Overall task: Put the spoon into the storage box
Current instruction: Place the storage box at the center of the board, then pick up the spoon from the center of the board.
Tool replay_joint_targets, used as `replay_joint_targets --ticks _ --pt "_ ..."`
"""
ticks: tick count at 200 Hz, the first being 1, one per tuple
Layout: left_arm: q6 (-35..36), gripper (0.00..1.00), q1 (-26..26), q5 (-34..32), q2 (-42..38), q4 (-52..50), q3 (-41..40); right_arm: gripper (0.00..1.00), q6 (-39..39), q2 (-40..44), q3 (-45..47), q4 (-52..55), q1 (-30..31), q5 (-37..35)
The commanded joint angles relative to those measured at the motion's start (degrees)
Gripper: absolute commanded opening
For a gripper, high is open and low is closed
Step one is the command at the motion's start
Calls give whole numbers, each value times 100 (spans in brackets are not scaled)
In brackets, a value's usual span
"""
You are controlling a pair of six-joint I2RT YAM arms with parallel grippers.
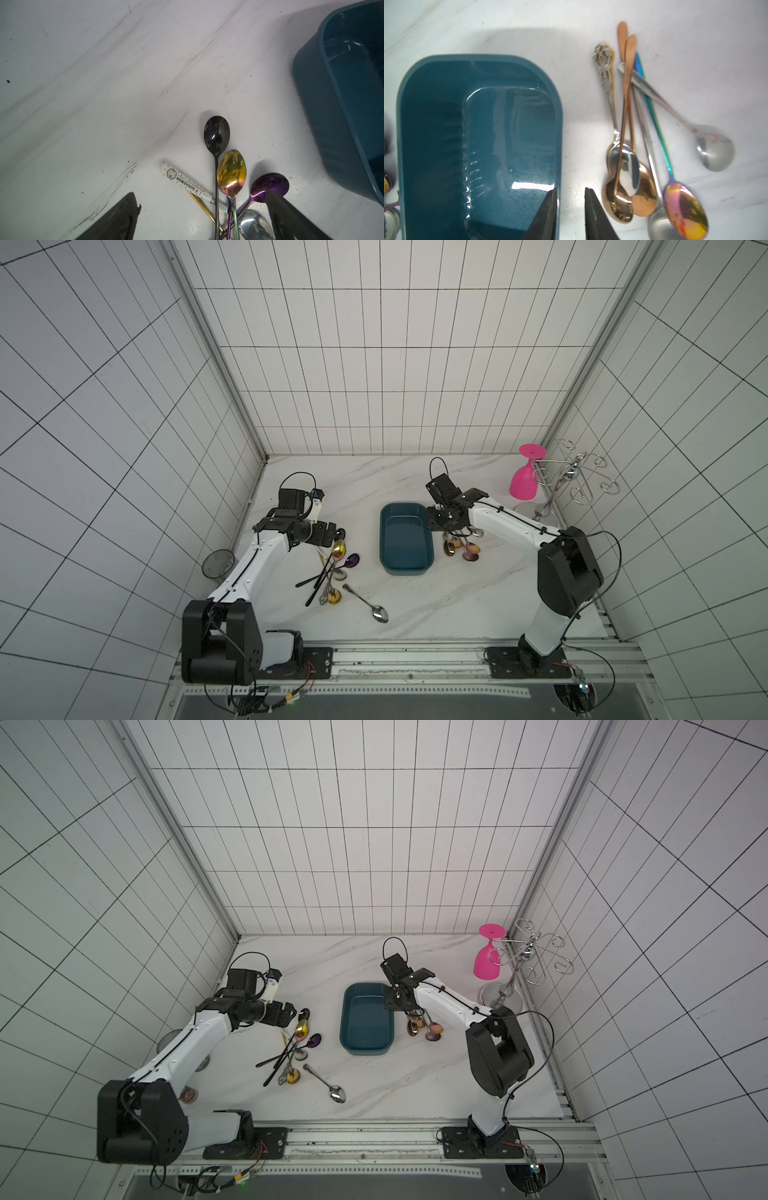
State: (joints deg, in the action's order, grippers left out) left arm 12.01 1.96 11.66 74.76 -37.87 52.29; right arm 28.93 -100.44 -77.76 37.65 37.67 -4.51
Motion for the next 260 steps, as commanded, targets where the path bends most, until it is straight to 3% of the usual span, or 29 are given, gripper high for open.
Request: replay_joint_targets --ticks 1,33,139,260 --pt "-22 97 36 74 21 172 -37 27 -159 138 -182 404 -323 -277" --pt "-28 98 40 31 -48 172 -30 28 -310 -140 -408 630 -637 -313" --pt "-46 99 39 76 -211 249 -112 27 -436 -1924 -1805 849 -825 -243" --pt "-49 99 34 23 -253 201 -133 17 -392 -2528 -2025 817 -907 -139"
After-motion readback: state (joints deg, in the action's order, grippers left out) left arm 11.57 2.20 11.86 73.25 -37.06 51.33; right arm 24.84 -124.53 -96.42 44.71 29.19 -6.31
